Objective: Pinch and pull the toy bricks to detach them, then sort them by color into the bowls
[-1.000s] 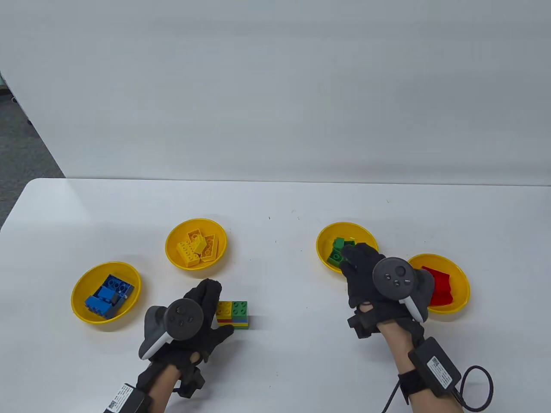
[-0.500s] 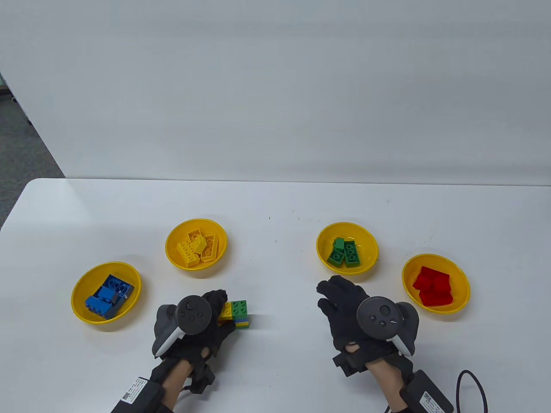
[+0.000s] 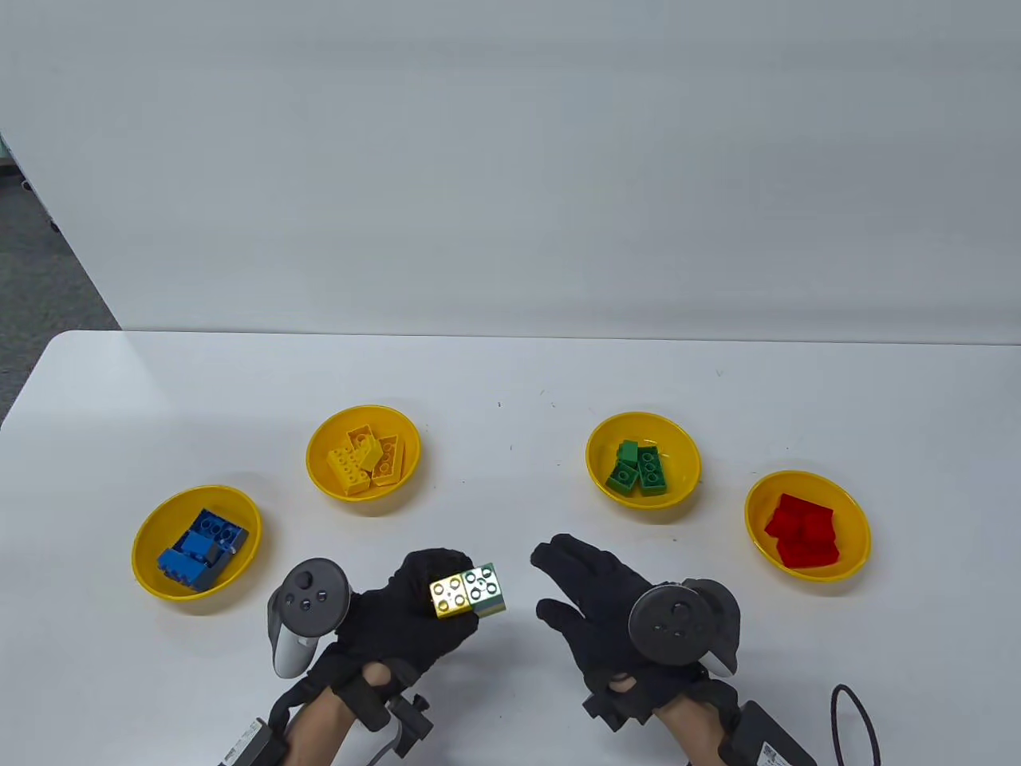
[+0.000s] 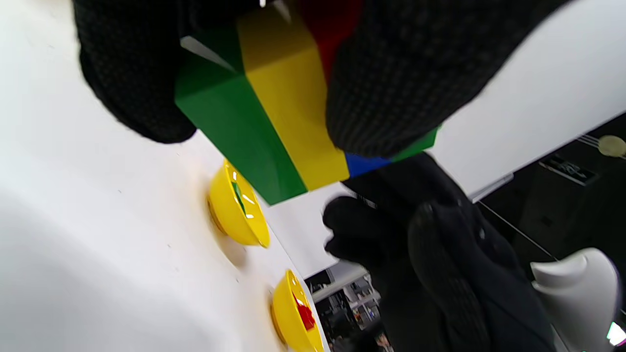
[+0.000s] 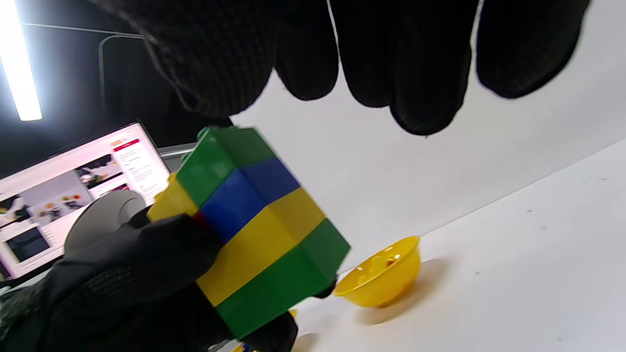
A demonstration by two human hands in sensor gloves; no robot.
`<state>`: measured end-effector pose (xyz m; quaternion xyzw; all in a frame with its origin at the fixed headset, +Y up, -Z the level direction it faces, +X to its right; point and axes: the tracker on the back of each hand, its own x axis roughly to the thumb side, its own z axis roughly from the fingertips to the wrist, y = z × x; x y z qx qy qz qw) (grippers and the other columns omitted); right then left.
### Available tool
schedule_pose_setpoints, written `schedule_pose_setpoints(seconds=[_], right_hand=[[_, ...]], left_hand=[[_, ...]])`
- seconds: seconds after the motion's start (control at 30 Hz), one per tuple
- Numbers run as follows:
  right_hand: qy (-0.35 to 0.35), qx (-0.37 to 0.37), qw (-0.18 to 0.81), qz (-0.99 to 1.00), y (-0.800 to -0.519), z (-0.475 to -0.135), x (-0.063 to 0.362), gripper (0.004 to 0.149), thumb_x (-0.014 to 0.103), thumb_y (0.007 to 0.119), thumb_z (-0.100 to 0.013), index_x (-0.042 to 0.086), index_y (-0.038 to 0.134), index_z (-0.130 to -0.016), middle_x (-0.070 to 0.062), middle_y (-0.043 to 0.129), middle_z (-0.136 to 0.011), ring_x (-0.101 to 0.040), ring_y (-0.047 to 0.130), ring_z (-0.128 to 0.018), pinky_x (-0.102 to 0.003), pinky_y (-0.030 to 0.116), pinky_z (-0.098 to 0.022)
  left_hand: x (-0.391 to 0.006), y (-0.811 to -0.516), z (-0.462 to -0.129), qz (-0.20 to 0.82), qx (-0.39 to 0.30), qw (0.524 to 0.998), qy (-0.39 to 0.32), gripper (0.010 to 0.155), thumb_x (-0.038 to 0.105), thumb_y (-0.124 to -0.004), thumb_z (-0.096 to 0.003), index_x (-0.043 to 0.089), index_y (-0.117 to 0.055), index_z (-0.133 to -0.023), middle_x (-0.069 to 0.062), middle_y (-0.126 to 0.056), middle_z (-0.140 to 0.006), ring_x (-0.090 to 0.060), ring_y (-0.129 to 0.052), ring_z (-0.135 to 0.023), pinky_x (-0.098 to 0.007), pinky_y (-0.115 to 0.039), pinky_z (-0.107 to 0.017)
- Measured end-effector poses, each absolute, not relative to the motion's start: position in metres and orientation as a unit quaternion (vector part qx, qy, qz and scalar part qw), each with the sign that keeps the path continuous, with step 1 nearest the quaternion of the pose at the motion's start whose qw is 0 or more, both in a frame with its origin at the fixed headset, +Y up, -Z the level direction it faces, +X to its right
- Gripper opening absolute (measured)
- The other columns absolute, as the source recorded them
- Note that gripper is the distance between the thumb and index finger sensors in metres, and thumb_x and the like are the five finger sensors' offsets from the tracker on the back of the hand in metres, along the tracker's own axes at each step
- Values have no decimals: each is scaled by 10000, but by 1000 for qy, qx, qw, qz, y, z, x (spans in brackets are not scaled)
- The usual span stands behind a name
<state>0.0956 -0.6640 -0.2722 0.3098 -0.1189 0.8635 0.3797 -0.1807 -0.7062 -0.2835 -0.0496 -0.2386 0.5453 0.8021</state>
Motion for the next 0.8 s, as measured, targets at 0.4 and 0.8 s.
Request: schedule_pose_setpoints(seconds=[0.4,0.8], right_hand=[[-53,326,402,854,-684,-264,74,618,341,831,-303,-3,844,-816,-262,902,-759,-434,1001,-501,-646,816,-391],[86,229,584,774,-712,-286,90,608,326,784,-279,-36,930,-745,-287,984,-672,-433,1064,-401,-619,868,-314]], left_hand=[[-164,-716,-265,540,-69,799,-254,675,487,-975,-415,219,-717,-979,-181,-868,-932,-483,-949,-811,-572,-911,-431],[-164,-718,-266,539,-75,794,-271,658,457,-1033,-400,212,-784,-957,-178,-934,-897,-469,-1014,-755,-571,-939,-362]])
